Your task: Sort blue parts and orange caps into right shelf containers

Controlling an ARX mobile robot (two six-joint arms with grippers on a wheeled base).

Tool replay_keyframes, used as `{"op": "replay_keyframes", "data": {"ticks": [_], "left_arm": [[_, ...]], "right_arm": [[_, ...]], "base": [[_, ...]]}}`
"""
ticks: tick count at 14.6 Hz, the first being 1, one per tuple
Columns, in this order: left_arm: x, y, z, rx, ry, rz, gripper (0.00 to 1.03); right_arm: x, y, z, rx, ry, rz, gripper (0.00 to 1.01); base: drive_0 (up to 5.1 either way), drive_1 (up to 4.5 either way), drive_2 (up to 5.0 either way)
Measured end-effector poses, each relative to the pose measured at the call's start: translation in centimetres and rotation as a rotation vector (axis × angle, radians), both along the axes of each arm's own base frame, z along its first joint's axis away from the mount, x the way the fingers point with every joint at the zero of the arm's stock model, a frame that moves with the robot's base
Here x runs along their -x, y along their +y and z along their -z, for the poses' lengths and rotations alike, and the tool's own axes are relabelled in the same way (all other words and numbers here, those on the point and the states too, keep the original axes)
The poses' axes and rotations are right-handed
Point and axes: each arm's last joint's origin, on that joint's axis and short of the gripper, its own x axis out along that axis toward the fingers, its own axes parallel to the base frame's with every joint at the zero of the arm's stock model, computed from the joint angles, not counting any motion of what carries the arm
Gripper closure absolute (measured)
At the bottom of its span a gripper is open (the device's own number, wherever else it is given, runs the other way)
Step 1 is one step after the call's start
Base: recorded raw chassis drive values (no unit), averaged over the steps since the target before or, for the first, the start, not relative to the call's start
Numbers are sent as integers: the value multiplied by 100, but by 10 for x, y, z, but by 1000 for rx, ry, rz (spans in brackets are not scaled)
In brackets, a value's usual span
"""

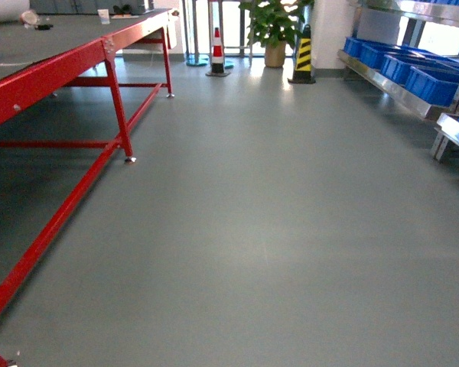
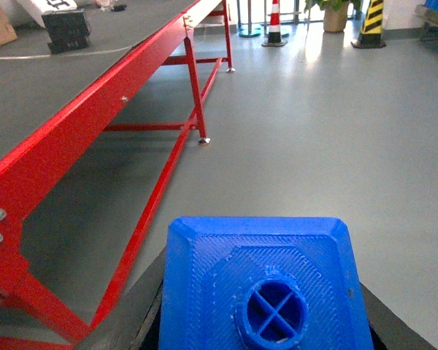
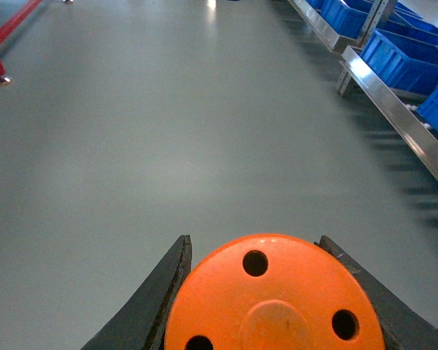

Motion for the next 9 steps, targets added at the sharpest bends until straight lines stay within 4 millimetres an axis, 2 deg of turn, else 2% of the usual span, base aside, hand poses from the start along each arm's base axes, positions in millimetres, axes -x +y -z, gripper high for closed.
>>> {"op": "replay_keyframes", "data": {"ticks": [9], "left_arm": [[0,0,0,0,-1,1,58]], "right_arm": [[0,0,0,0,1,0,57]], "base": [[506,-235,-235]]}}
